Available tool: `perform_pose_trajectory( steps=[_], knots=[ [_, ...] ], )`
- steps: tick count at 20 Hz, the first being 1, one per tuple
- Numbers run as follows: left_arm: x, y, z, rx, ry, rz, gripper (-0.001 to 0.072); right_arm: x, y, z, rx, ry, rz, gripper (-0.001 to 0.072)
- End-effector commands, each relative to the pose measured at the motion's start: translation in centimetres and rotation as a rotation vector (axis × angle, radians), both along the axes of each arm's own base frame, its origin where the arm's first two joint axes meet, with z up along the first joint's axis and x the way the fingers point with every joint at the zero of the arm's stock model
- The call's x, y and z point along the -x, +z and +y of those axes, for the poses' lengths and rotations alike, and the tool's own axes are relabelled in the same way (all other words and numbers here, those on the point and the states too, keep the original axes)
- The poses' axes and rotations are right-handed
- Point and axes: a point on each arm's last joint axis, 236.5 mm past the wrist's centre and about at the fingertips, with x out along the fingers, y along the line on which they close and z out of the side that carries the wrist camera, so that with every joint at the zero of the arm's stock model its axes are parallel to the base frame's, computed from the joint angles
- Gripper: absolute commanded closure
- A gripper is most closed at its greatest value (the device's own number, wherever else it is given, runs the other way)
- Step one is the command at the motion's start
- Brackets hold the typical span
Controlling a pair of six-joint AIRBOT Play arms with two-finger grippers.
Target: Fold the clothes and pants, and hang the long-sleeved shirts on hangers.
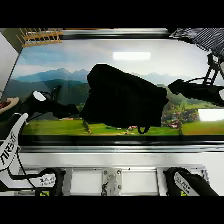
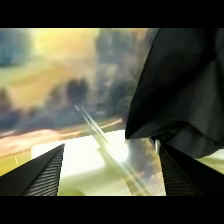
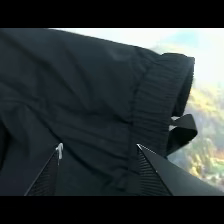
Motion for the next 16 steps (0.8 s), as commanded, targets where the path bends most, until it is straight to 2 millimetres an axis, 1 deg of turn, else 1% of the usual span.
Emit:
perform_pose_trajectory(
  steps=[1, 4, 7, 8, 9, 10, 11, 12, 13, 15, 16],
  knots=[
    [0.3, -1.9, -2.2, -0.012, -0.071, 0.012, 0.0093, 0.1, 0.0, 0.5, 0.002, 0.017, 0.002, 0.0209],
    [-1.1, -1.5, -3.6, -0.012, -0.102, -0.012, 0.0093, 0.1, 0.0, 0.6, 0.001, 0.017, 0.002, 0.0209],
    [-1.5, -1.6, -4.9, -0.011, -0.117, -0.010, 0.0094, 0.2, -0.1, 0.6, 0.001, 0.019, 0.006, 0.0209],
    [-1.4, -1.7, -5.3, -0.010, -0.121, -0.001, 0.0177, 0.2, -0.1, 0.6, 0.001, 0.019, 0.006, 0.0209],
    [-1.2, -1.8, -5.5, -0.009, -0.128, 0.005, 0.0465, 0.3, -0.1, 0.6, 0.000, 0.020, 0.011, 0.0209],
    [-1.2, -1.7, -5.6, -0.008, -0.131, 0.003, 0.0701, 0.6, -0.3, 0.6, 0.002, 0.025, 0.024, 0.0209],
    [-1.3, -1.3, -5.5, -0.010, -0.127, -0.006, 0.0703, 1.2, -1.1, 0.1, 0.013, 0.022, 0.062, 0.0209],
    [-1.6, -0.6, -5.2, -0.008, -0.119, -0.021, 0.0703, 2.2, -2.3, -0.7, 0.031, 0.005, 0.123, 0.0209],
    [-1.8, 0.4, -4.8, -0.006, -0.109, -0.038, 0.0703, 3.7, -4.0, -1.7, 0.049, -0.021, 0.211, 0.0209],
    [-1.7, 2.2, -3.9, 0.002, -0.098, -0.056, 0.0703, 8.0, -8.9, -4.1, 0.045, -0.139, 0.443, 0.0209],
    [-1.6, 2.8, -3.7, 0.006, -0.096, -0.058, 0.0703, 10.0, -11.4, -4.5, 0.010, -0.199, 0.533, 0.0208]
  ],
)
